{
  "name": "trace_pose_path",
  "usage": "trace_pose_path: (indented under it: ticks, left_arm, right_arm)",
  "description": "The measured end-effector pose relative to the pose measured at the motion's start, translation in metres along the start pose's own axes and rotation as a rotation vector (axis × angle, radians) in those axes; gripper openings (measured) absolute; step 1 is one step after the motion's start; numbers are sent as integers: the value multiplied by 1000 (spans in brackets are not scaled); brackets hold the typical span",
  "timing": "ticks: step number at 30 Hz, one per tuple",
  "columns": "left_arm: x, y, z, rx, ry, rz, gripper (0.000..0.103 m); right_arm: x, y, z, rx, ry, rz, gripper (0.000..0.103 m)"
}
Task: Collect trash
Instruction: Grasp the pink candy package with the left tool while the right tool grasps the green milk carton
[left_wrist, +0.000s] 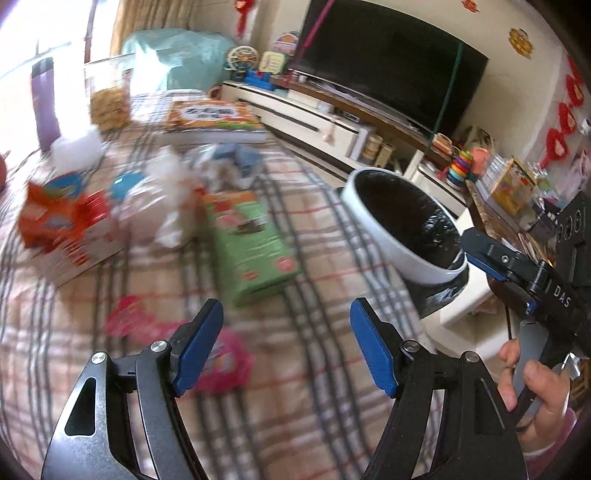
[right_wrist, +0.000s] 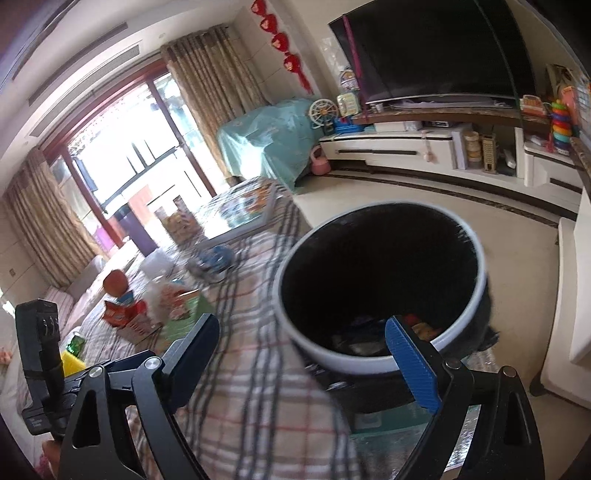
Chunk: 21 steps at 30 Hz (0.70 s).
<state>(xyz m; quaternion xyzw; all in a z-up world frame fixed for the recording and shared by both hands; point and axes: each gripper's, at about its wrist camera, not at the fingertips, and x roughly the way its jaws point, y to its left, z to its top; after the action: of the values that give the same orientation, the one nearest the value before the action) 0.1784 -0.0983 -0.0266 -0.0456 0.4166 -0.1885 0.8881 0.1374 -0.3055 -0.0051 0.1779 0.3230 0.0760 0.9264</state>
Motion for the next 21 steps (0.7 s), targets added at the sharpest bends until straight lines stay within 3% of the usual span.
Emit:
trace_pose_path:
  ticks: [13, 21]
  left_arm:
    - [-27, 68, -26, -126, -18, 77, 73]
    - [-27, 84, -35, -161, -1, 86, 73]
  right_arm:
    - [19, 55, -27, -78, 62, 68, 93]
    - [29, 77, -38, -109, 91, 94, 93]
